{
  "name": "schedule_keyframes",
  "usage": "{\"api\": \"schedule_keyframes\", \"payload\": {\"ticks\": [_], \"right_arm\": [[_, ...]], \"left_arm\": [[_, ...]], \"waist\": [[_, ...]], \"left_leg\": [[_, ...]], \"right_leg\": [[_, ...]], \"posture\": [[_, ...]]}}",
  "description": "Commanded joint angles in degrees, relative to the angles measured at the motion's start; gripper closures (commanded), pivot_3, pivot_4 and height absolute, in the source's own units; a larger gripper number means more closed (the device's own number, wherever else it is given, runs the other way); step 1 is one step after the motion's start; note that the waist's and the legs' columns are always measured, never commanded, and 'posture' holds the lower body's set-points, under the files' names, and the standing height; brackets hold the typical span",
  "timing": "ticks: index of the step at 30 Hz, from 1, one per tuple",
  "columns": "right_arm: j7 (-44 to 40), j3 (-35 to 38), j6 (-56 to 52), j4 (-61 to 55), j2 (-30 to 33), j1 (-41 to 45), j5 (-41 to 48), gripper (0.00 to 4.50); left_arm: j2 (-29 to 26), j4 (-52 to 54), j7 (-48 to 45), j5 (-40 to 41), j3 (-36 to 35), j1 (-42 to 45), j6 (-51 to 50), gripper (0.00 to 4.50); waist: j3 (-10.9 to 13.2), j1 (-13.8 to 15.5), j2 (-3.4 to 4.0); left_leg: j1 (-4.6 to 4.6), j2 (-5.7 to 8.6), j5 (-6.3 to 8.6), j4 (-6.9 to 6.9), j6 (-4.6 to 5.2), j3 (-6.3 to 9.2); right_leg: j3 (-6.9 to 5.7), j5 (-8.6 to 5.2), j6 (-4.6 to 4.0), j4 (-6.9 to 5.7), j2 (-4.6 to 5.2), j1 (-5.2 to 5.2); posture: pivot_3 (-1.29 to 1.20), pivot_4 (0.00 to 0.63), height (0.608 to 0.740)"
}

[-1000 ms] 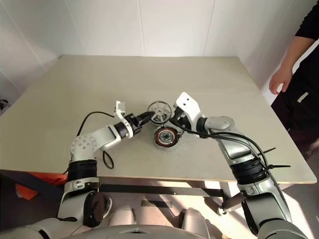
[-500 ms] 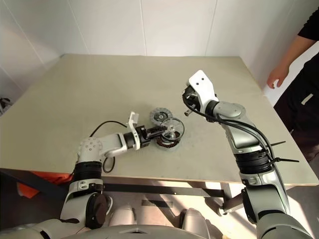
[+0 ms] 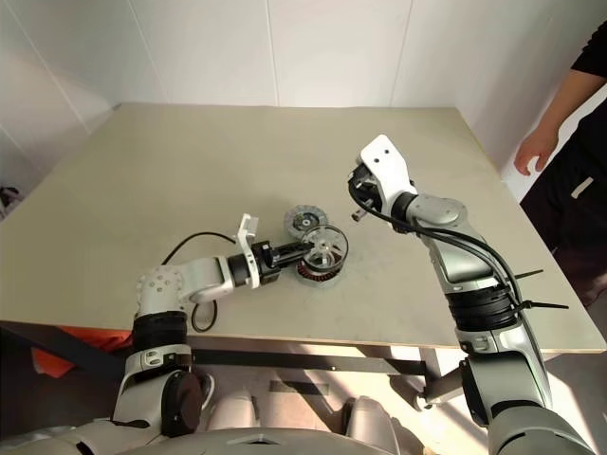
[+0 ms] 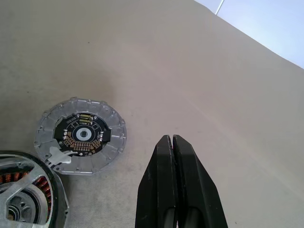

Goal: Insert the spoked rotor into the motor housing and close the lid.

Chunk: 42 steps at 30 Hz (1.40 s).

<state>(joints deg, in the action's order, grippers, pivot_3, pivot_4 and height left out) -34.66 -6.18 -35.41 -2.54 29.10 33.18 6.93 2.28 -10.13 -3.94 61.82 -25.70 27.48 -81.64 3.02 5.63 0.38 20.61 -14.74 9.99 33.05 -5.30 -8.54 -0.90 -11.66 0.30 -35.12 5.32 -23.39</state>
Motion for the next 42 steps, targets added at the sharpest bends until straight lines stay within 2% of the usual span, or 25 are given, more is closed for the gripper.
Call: {"api": "schedule_keyframes", "payload": {"ticks": [1, 13, 15, 17, 26, 35, 42], "right_arm": [[0.23, 0.97, 1.19, -0.48, 0.44, 1.01, -0.41, 4.50], [0.05, 0.75, 1.39, -0.57, 0.21, 1.36, -0.31, 4.50], [0.08, 0.74, 1.38, -0.57, 0.14, 1.50, -0.31, 4.50], [0.07, 0.71, 1.44, -0.42, 0.13, 1.67, -0.35, 4.50], [-1.19, -0.08, 1.63, 0.06, 0.70, 1.39, -0.52, 4.50], [-9.79, -2.74, 2.65, -4.37, 5.32, -2.12, 0.76, 4.50], [-12.69, -1.93, 3.60, -4.97, 7.54, -3.84, 1.04, 4.50]], "left_arm": [[-0.18, 2.38, 0.21, 1.78, -0.36, -0.66, -1.02, 4.00], [0.40, 1.64, 0.59, -0.50, 1.90, -1.00, -0.42, 4.00], [0.48, 1.53, 0.74, -0.84, 2.19, -1.20, -0.23, 3.34], [0.50, 1.60, 0.63, -0.50, 1.76, -1.42, -0.08, 2.88], [-0.96, 5.00, -0.63, 0.91, 0.21, -2.26, 4.47, 2.88], [-1.76, 7.77, -1.01, 3.51, -0.64, -3.83, 6.05, 2.88], [-1.81, 8.85, -0.88, 4.95, -0.03, -5.08, 6.96, 2.88]], "waist": [[0.00, -0.01, 0.00], [0.00, 0.02, 0.00], [0.00, 0.02, 0.00], [0.00, 0.01, 0.00], [0.00, -0.07, 0.00], [0.00, 0.13, 0.00], [0.00, 0.00, 0.01]], "left_leg": [[0.00, 0.00, 0.00, 0.00, 0.00, 0.00], [0.01, -0.01, 0.00, 0.00, 0.00, 0.00], [0.01, 0.00, 0.00, 0.00, 0.00, 0.00], [-0.03, 0.00, 0.00, 0.00, 0.00, 0.00], [-0.10, -0.01, 0.00, 0.01, 0.00, 0.00], [0.01, -0.01, 0.03, 0.00, 0.06, 0.01], [-0.01, -0.03, 0.04, 0.01, 0.06, 0.00]], "right_leg": [[0.00, 0.00, 0.00, 0.00, 0.00, 0.00], [-0.02, 0.00, 0.01, 0.02, 0.00, 0.01], [-0.02, 0.01, 0.01, 0.03, 0.00, 0.02], [-0.02, 0.00, 0.01, 0.03, 0.01, 0.09], [-0.02, 0.03, 0.05, 0.02, 0.00, 0.14], [-0.08, 0.03, 0.05, 0.21, 0.03, 0.15], [-0.10, 0.04, 0.06, 0.20, 0.02, 0.16]], "posture": [[0.00, 0.000, 0.740], [0.00, 0.000, 0.740], [0.00, 0.000, 0.740], [0.00, 0.000, 0.740], [0.00, 0.000, 0.740], [0.00, 0.000, 0.740], [0.00, 0.000, 0.740]]}}
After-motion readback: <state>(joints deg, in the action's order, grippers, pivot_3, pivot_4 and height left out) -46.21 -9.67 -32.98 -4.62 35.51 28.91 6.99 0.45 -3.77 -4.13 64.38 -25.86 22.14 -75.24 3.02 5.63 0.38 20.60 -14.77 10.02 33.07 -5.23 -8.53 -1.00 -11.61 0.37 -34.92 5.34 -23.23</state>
